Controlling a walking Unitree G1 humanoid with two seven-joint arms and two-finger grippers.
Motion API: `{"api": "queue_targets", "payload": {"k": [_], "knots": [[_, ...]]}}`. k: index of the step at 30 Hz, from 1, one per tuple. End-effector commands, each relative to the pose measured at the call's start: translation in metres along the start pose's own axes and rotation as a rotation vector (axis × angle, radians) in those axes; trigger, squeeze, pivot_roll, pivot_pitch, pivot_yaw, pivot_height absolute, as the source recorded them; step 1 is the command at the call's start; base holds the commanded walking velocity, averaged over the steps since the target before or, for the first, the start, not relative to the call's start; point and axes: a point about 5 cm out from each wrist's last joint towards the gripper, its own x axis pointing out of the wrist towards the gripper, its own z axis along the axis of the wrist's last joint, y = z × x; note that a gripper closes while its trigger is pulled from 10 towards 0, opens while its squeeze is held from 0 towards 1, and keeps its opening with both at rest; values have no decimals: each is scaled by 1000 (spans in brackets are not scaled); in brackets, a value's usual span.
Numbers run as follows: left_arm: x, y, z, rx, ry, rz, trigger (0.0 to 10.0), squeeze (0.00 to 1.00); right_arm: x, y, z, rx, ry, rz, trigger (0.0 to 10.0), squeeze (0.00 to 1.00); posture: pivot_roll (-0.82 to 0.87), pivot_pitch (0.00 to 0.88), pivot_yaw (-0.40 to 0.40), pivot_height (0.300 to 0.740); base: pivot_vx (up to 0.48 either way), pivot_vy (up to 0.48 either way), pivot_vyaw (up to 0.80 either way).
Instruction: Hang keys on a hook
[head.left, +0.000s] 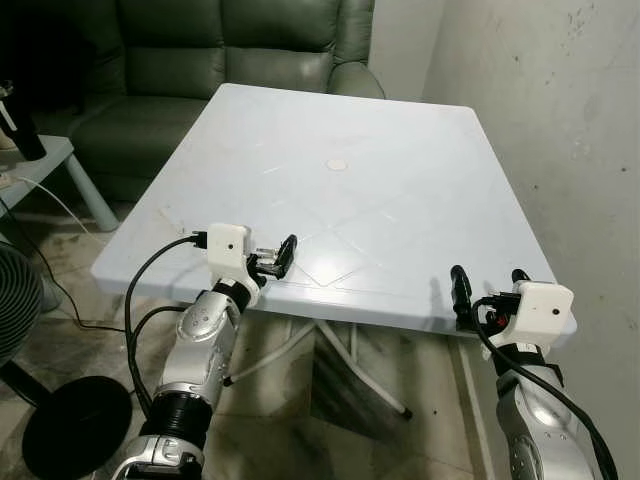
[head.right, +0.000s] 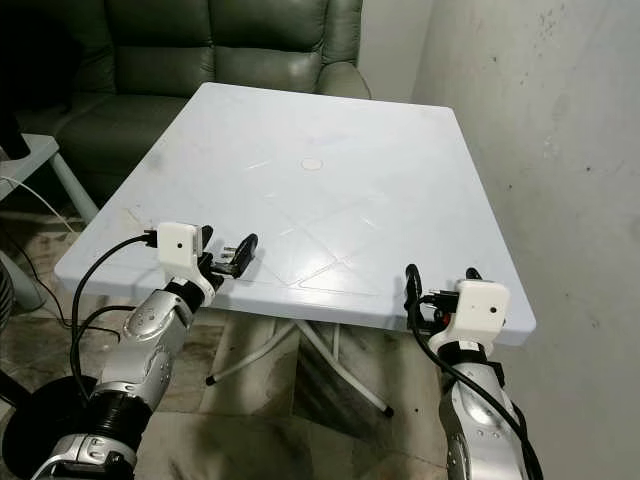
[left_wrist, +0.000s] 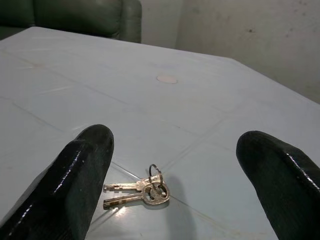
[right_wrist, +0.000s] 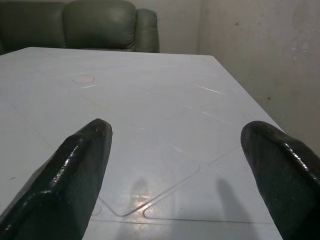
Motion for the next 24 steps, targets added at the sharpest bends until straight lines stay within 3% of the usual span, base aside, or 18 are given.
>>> {"api": "queue_targets", "payload": {"k": [1,24], "knots": [[1,1,3,5,-1,10,10000,0,0,-2,5,2,-16,-6,10000,0,-10,71,-4,740,0,337,0],[2,1,3,7,1,9,10000,0,1,1,5,9,-17,5,10000,0,-7,58,-5,740,0,371,0]]}}
